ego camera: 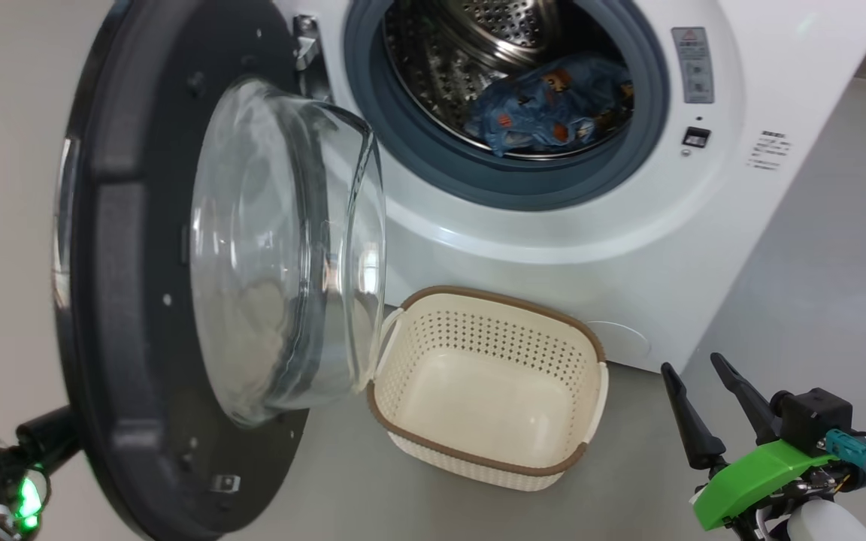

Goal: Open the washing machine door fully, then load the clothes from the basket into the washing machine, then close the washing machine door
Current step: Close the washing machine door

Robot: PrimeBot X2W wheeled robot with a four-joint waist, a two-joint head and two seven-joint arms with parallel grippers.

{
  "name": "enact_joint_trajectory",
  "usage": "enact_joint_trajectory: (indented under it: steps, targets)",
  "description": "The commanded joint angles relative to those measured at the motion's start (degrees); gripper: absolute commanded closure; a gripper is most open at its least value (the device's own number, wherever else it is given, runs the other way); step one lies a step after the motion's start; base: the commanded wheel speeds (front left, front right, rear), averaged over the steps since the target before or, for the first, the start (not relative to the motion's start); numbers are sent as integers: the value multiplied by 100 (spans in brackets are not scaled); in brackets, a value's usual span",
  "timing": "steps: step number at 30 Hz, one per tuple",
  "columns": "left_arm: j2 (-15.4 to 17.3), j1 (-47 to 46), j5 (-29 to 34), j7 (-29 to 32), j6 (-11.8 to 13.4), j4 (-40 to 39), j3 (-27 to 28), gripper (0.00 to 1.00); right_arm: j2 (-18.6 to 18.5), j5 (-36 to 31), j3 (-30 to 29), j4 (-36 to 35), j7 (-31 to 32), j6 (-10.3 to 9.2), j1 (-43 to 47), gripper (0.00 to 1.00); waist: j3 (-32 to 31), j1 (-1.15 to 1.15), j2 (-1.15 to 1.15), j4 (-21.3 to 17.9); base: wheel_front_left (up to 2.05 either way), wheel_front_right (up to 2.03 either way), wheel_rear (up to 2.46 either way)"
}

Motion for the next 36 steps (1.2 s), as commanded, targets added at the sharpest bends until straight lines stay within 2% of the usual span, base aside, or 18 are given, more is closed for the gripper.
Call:
enact_joint_trajectory:
  steps: [1,10,17,27,36]
  targets:
    - [142,-81,-102,101,55,-352,176,100,-7,48,78,-146,-70,43,10,0,-48,0,0,-131,0,0,0]
    - [-182,228,-101,-21,412,-1080,71,100,171,48,48,-178,-70,43,55,0,-180,0,0,-755,0,0,0]
    - [-377,323,-110,-145,460,-1261,62,100,208,53,-9,-190,-71,43,63,0,-208,0,0,-1220,0,0,0]
    - [-739,237,54,-610,251,-1225,59,100,327,55,18,-181,-71,43,30,0,-246,0,0,-1911,0,0,0]
    - [-982,-103,188,-1021,-102,-805,96,100,398,29,0,-191,-71,43,-23,0,-143,0,0,-2435,0,0,0]
